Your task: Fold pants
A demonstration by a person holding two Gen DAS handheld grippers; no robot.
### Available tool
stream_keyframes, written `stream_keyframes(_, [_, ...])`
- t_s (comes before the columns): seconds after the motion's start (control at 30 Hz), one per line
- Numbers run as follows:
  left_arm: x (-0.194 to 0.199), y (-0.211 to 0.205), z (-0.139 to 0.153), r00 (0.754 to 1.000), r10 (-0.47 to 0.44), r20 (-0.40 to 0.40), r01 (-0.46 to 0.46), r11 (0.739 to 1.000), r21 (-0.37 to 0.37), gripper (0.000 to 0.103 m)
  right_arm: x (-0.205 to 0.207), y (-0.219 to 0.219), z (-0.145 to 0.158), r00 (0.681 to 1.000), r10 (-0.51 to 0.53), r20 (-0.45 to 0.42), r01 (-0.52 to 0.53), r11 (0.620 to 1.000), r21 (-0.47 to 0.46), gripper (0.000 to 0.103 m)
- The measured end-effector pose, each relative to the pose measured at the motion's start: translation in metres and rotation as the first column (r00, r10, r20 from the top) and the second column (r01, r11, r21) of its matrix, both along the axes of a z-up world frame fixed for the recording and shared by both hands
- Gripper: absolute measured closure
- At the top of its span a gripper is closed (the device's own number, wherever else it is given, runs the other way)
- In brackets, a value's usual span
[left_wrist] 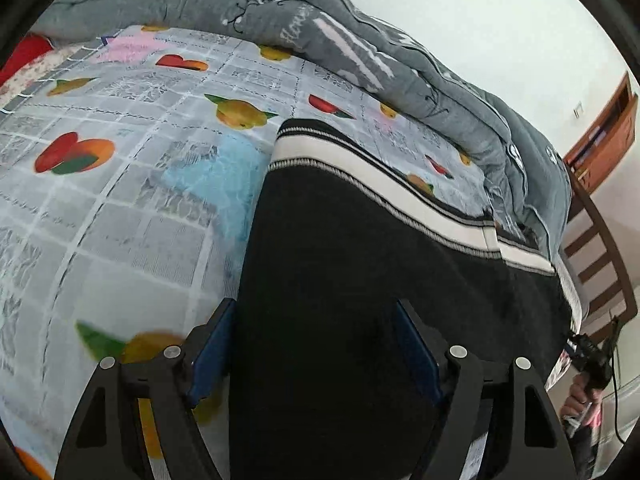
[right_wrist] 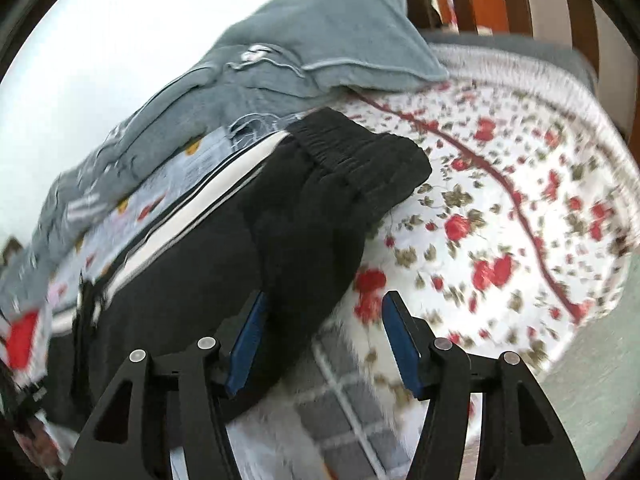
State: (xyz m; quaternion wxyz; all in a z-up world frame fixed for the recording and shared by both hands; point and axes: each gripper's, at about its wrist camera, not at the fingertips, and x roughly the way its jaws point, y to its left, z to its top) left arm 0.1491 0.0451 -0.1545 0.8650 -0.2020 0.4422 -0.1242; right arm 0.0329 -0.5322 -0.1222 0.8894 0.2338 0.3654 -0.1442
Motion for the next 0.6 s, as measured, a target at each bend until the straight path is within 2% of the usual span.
stream_keyframes(0.07, [0.009, 0.0, -0.001, 1.0, 0.007, -0.011, -0.007, 1.0, -0.009, 0.033, 0.015, -0.009, -0.005, 1.0, -0.002, 0.016, 0.001, 0.999, 0.049, 0.044])
stream_keyframes(0.17, [0.022, 0.001, -0.001, 0.999, 0.027, -0.041, -0.027, 1.0, -0.014, 0.044, 0.038, -0.019, -0.017, 1.0, -0.02, 0.016, 0.019, 0.995, 0.099, 0.044])
stream_keyframes(0.27, [0.033, 0.005, -0.004, 0.997, 0.042, -0.066, -0.044, 0.998, -0.034, 0.052, 0.053, -0.017, -0.013, 0.999, -0.046, 0.03, 0.042, 0.993, 0.111, 0.046])
stream_keyframes(0.33, [0.038, 0.004, -0.004, 0.995, 0.049, -0.087, -0.052, 0.998, -0.029, 0.065, 0.059, -0.01, -0.002, 0.997, -0.067, 0.025, 0.066, 0.997, 0.051, 0.068])
stream_keyframes(0.37, [0.04, 0.004, -0.003, 0.995, 0.05, -0.092, -0.052, 0.998, -0.02, 0.069, 0.058, 0.0, 0.009, 0.997, -0.059, 0.05, 0.059, 0.998, -0.007, 0.071])
stream_keyframes(0.4, [0.039, 0.003, -0.001, 0.995, 0.057, -0.086, -0.058, 0.998, -0.006, 0.081, 0.056, 0.005, 0.017, 0.996, -0.043, 0.071, 0.047, 0.998, -0.042, 0.076])
stream_keyframes(0.43, [0.038, 0.003, 0.002, 0.996, 0.061, -0.071, -0.061, 0.998, -0.004, 0.089, 0.056, 0.014, 0.028, 0.995, -0.013, 0.104, 0.023, 0.995, -0.1, 0.079])
stream_keyframes(0.53, [0.035, 0.002, 0.014, 0.998, 0.063, -0.017, -0.063, 0.998, -0.003, 0.092, 0.062, 0.044, 0.056, 0.986, 0.064, 0.151, -0.026, 0.97, -0.243, 0.085])
stream_keyframes(0.6, [0.036, 0.009, 0.02, 0.997, 0.077, 0.004, -0.076, 0.996, -0.04, 0.092, 0.067, 0.064, 0.077, 0.977, 0.104, 0.186, -0.047, 0.957, -0.287, 0.086])
